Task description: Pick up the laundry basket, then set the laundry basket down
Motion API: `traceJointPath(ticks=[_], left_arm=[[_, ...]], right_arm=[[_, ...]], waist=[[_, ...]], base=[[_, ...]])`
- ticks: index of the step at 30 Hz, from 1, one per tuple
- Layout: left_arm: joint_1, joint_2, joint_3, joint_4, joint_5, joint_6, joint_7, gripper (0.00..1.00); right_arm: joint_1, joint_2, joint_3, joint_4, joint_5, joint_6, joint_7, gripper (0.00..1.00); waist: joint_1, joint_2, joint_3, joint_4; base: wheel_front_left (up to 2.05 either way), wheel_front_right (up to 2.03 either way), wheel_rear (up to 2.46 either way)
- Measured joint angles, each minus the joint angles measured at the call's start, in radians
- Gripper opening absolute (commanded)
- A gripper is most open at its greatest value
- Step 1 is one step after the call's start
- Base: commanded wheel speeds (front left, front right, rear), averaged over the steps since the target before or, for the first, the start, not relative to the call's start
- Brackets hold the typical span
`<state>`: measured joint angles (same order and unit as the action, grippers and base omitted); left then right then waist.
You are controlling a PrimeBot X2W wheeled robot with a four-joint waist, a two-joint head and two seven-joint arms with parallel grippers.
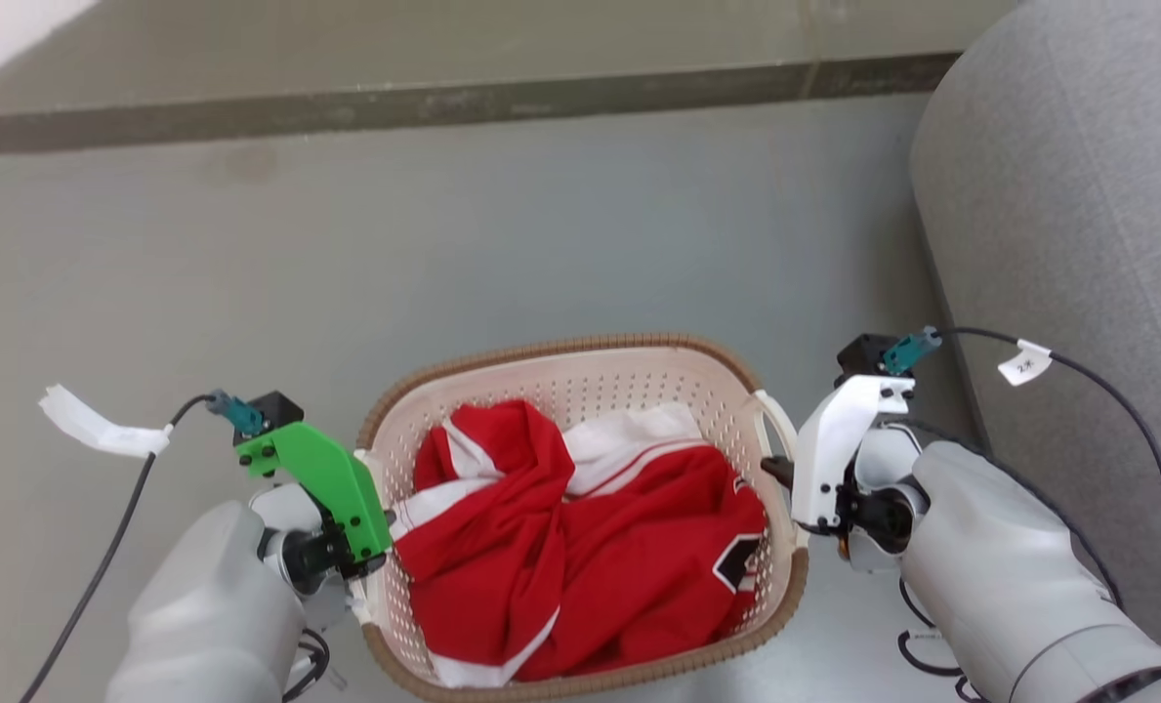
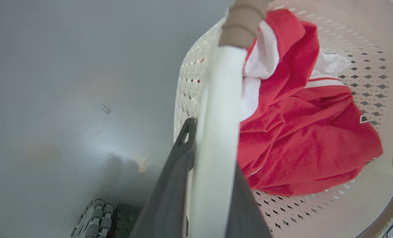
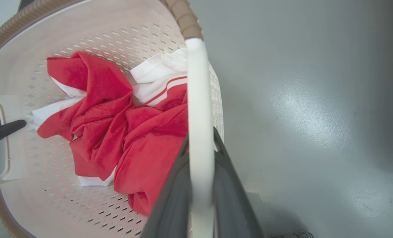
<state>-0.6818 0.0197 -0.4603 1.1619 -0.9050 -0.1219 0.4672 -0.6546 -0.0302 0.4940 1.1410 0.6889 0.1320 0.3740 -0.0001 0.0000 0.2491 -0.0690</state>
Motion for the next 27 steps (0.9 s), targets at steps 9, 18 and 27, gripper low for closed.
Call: traceJointPath(ticks=[9,18,27], left_arm=[[0.044,0.000,-0.016,0.011,-0.010,0.000,0.017,0.00],[0.083,0.000,-0.028,0.020,-0.016,0.000,0.034,0.00],[0.093,0.001,-0.033,0.020,-0.023,0.000,0.035,0.00]], right_arm=[[0.040,0.000,0.017,0.005,0.043,0.002,0.042,0.00],[0.075,0.002,0.033,0.010,0.061,0.003,0.069,0.00],[0.087,0.001,0.044,0.010,0.086,0.003,0.077,0.00]], waist=[[0.0000,0.0000,-0.081,-0.008],[0.0000,0.0000,-0.147,-0.014],[0.0000,0.0000,-0.172,-0.021]], base=[[0.00,0.00,0.00],[0.00,0.00,0.00],[0.00,0.00,0.00]])
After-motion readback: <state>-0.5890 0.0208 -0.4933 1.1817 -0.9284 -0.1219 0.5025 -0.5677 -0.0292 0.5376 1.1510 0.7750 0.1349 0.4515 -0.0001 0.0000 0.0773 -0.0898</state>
